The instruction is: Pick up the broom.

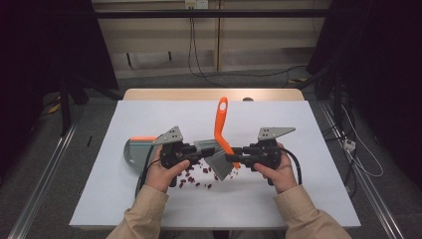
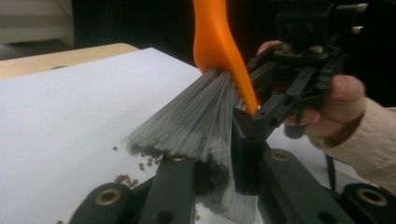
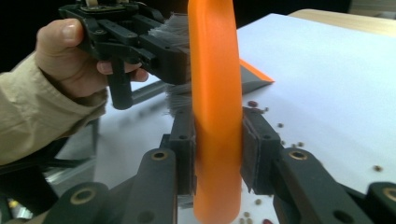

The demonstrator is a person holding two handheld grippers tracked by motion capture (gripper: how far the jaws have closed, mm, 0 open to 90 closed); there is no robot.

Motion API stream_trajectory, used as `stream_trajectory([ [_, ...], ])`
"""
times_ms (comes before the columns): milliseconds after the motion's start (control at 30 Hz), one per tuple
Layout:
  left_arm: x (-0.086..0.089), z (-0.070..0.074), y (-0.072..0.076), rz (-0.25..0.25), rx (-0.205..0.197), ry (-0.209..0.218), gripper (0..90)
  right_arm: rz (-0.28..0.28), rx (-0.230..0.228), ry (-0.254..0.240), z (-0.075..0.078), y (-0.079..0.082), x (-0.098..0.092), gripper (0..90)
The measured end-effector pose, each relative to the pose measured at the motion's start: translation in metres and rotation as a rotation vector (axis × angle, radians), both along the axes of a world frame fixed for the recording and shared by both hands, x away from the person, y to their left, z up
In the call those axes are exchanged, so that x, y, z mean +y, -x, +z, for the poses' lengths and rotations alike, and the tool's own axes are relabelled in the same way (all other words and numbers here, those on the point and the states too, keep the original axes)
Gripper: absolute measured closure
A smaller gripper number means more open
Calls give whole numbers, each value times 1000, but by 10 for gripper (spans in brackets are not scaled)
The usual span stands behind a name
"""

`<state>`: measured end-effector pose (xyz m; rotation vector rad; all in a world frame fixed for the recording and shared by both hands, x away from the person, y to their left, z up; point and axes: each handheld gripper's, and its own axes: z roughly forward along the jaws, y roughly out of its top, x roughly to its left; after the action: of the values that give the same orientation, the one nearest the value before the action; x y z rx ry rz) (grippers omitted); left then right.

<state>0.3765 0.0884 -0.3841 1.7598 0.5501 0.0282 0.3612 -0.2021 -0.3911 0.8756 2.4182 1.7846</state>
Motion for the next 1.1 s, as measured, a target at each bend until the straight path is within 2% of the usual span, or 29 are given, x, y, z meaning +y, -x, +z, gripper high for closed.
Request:
stream_trajectory([
  [33,0,0,0,14,-5,2,702,-7,-1,10,1,1,1,697],
  [67,0,0,0,22,-13,-6,690,-19,-1,12,1,1,1,698],
  [133,1,1,0,58,-27,-37,591,-37,10,4,2,0,-1,699],
  [233,5,2,-1,86,-37,-57,456,-108,28,14,4,-2,-10,700],
  [300,7,3,-1,102,-46,-66,355,-168,32,56,6,-3,-17,700],
  [333,8,3,-2,110,-54,-78,343,-193,33,72,7,-3,-20,700],
  [400,9,3,-3,107,-53,-75,314,-239,17,128,11,-2,-24,700],
  [467,11,3,-4,119,-49,-75,279,-262,10,148,14,-2,-28,700],
  [533,13,4,-4,125,-50,-81,272,-295,-7,197,17,-2,-30,700],
  [700,18,5,-4,144,-55,-85,242,-365,-26,277,22,-3,-38,700],
  [900,26,6,-5,166,-55,-97,214,-434,-16,374,26,-9,-49,700],
  [1067,32,5,-6,186,-56,-105,185,-473,-6,473,20,-14,-51,700],
  [1100,33,5,-6,185,-55,-106,183,-478,8,486,18,-16,-50,700],
])
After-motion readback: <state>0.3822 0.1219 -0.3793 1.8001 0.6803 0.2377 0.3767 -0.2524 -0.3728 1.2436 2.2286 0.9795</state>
